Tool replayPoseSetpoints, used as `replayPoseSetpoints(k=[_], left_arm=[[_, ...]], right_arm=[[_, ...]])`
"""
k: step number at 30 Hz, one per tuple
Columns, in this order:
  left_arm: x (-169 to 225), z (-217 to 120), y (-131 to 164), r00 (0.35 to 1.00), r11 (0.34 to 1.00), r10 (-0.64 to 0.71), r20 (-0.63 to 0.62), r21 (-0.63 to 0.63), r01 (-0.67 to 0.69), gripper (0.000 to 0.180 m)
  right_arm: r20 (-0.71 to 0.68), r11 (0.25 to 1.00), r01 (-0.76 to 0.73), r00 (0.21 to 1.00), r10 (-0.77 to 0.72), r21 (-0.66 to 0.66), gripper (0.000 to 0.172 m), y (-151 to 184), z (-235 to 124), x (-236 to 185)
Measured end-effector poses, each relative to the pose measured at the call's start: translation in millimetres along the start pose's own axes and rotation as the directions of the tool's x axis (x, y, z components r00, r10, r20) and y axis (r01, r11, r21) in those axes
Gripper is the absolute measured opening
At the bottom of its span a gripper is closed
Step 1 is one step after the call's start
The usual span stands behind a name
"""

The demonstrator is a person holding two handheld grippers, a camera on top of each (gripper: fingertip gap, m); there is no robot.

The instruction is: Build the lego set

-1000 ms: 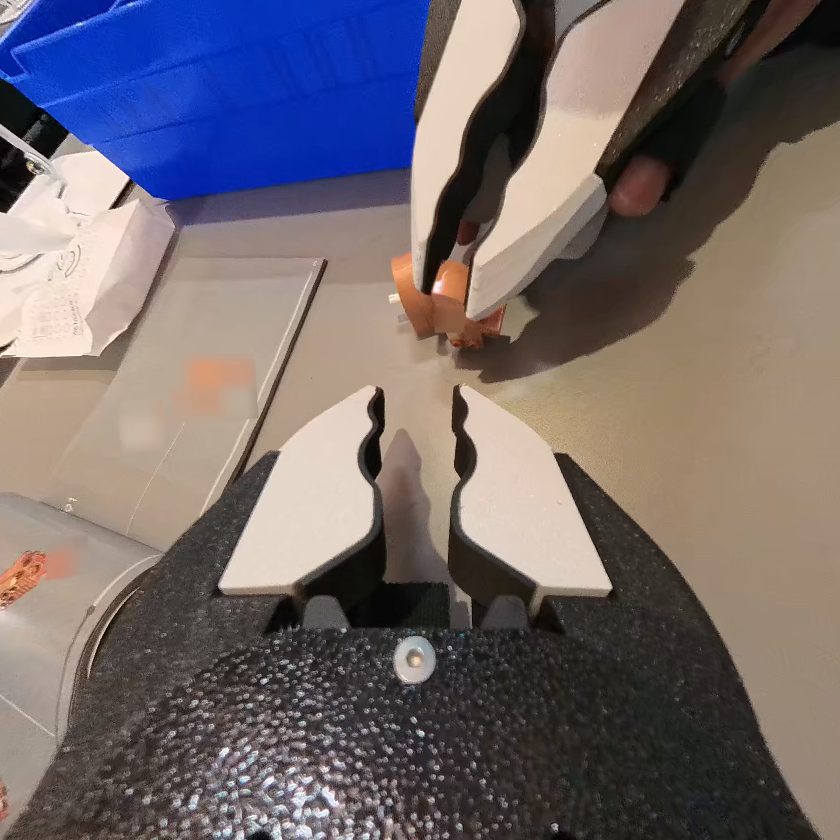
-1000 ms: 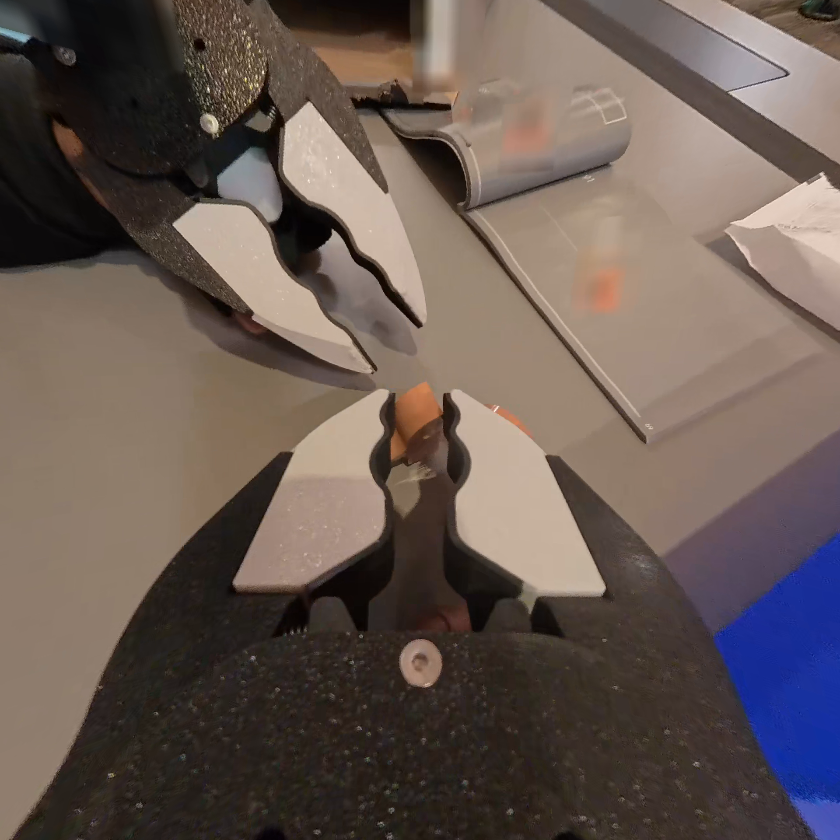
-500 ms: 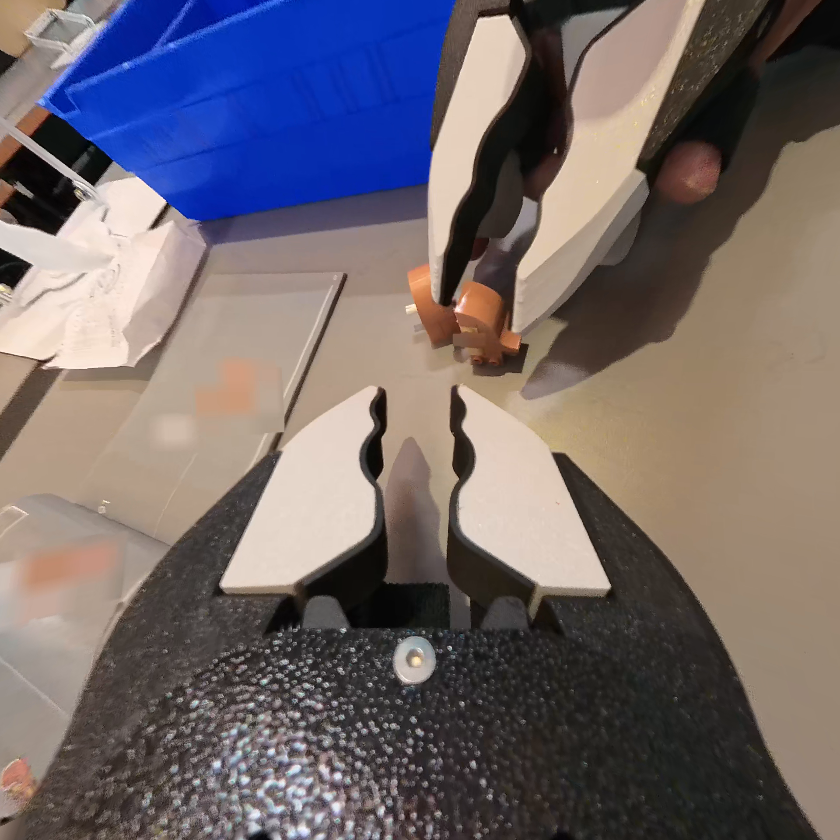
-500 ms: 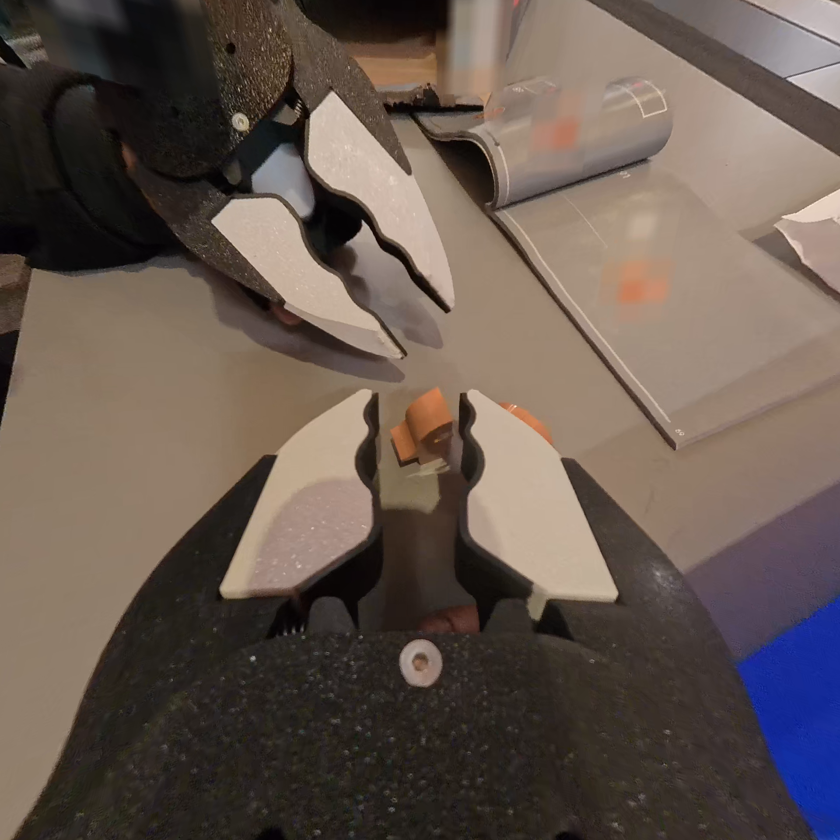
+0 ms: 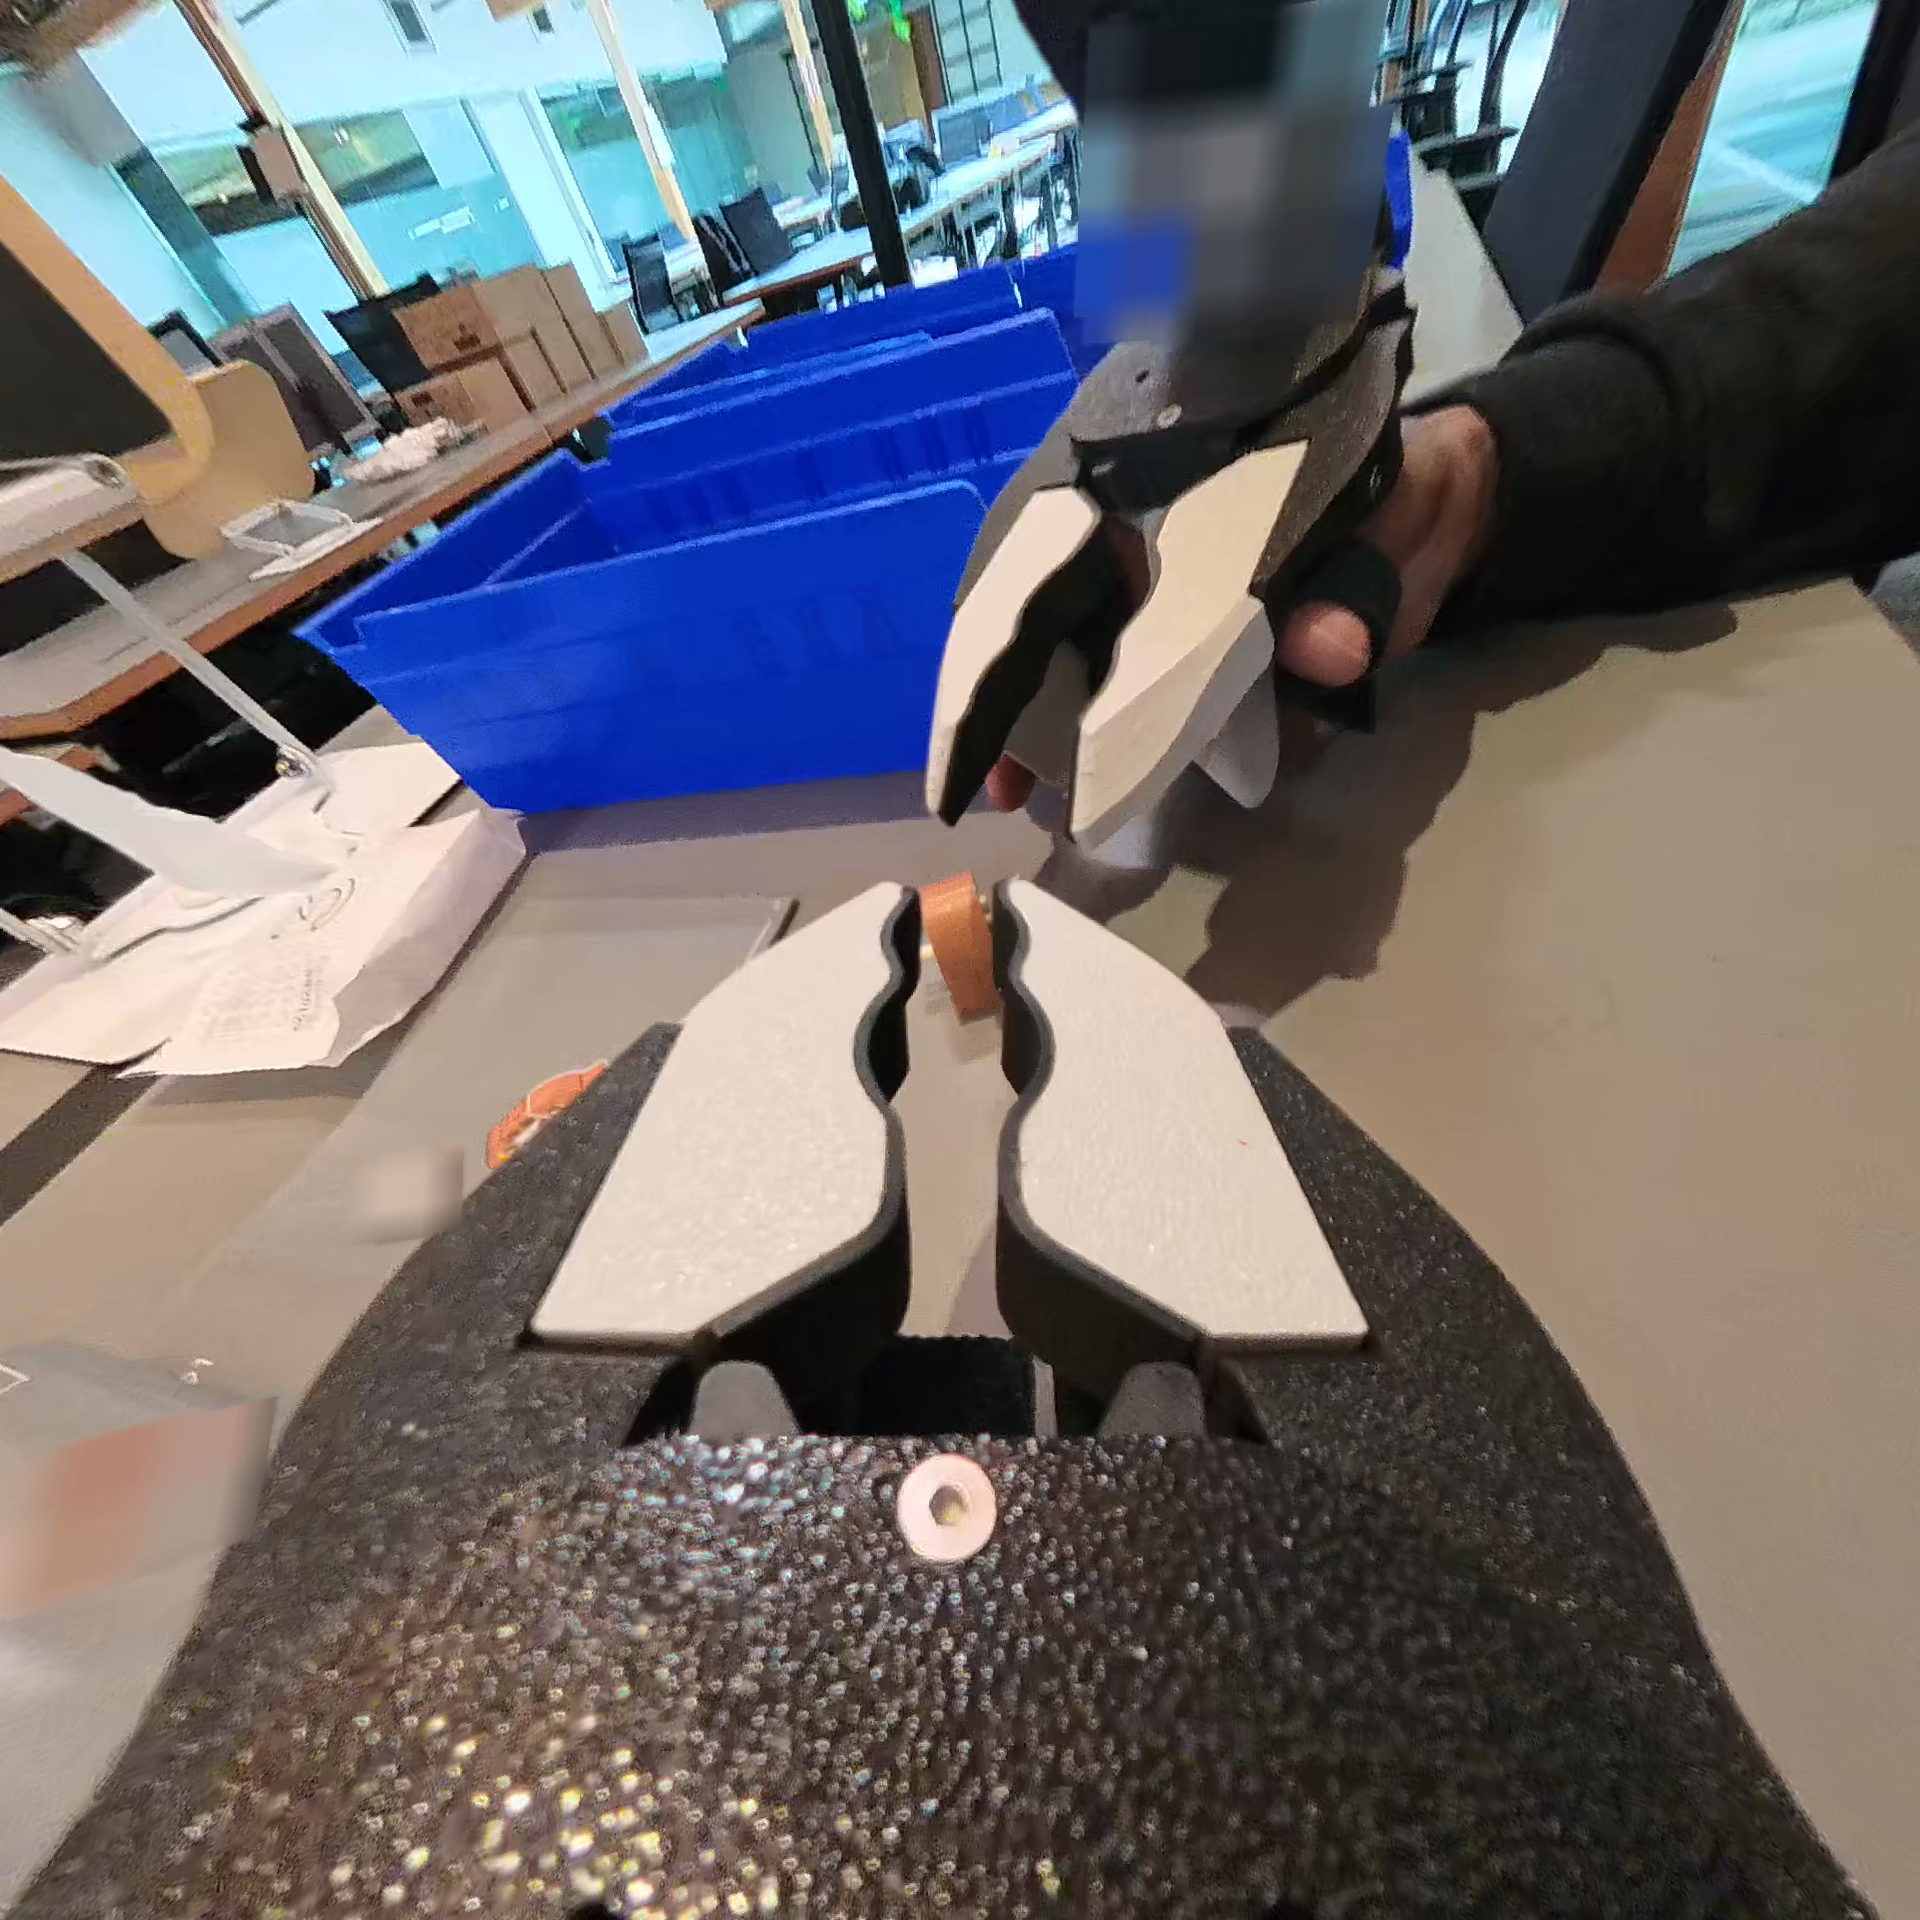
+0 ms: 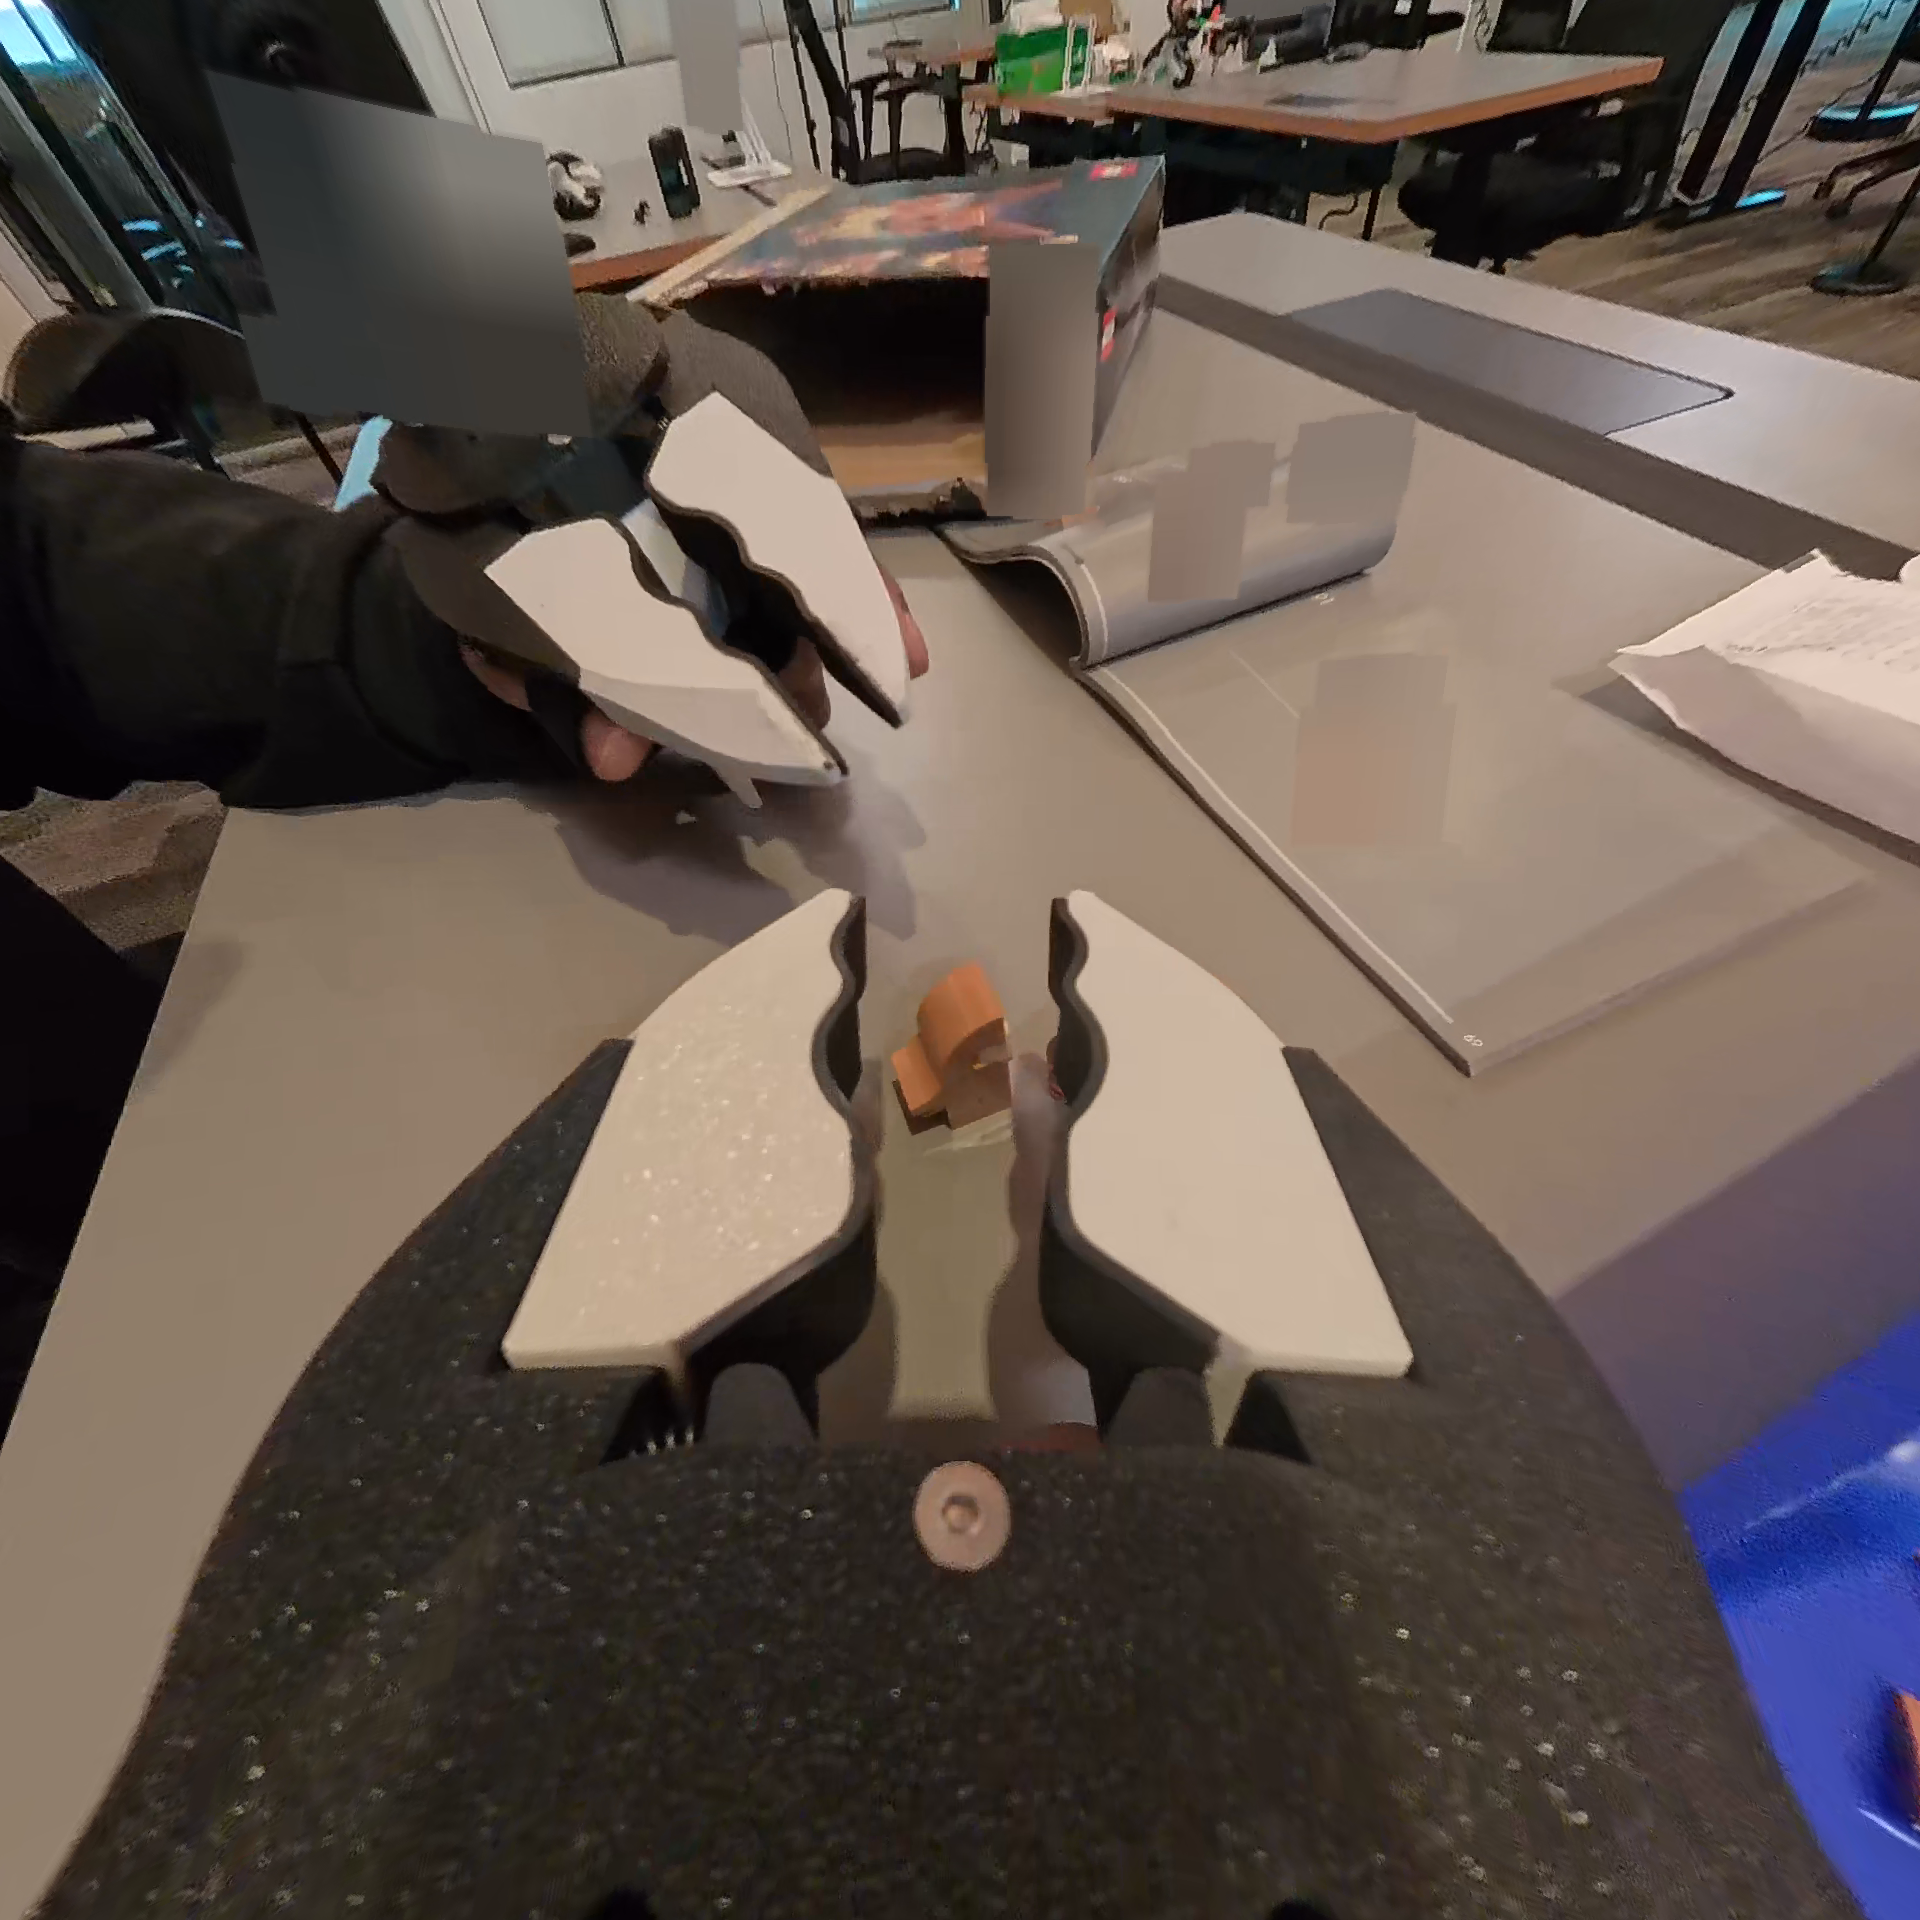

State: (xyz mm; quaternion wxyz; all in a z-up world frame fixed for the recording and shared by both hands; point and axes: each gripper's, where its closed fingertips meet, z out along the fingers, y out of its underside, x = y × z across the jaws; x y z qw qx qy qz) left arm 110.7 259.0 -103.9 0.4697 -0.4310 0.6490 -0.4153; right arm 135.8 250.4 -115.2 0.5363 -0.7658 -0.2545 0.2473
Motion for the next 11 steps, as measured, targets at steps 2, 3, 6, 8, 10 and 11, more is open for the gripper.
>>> replayPoseSetpoints(k=[2, 3, 6, 8, 10, 11], left_arm=[[-2.6, -2.7, -4.1, 1.000, 0.999, -0.022, 0.006, 0.034, 0.022, 0.010], [-3.5, -4.1, -5.7, 0.999, 0.998, -0.032, 0.005, 0.049, 0.032, 0.009], [-8.0, -8.2, -9.6, 0.998, 0.995, -0.058, 0.015, 0.086, 0.057, 0.006], [-10.0, -9.7, -11.0, 0.998, 0.993, -0.068, 0.016, 0.103, 0.066, 0.006], [-10.7, -10.8, -11.7, 0.998, 0.992, -0.065, 0.019, 0.112, 0.062, 0.006], [-10.1, -10.7, -11.6, 0.998, 0.992, -0.062, 0.017, 0.111, 0.059, 0.006]], right_arm=[[-0.002, 1.000, 0.005, 1.000, -0.005, 0.021, 0.031, -2.5, -2.0, -0.6], [-0.002, 0.999, 0.008, 1.000, -0.008, 0.033, 0.030, -3.9, -2.7, -1.6], [-0.003, 0.998, 0.015, 1.000, -0.015, 0.068, 0.028, -8.4, -3.4, -4.3], [-0.015, 0.996, 0.016, 1.000, -0.015, 0.085, 0.027, -10.6, -4.3, -3.4], [-0.022, 0.994, 0.010, 1.000, -0.007, 0.108, 0.027, -13.3, -5.9, -1.5], [-0.022, 0.994, 0.003, 1.000, 0.000, 0.112, 0.026, -13.7, -6.4, -0.7]])
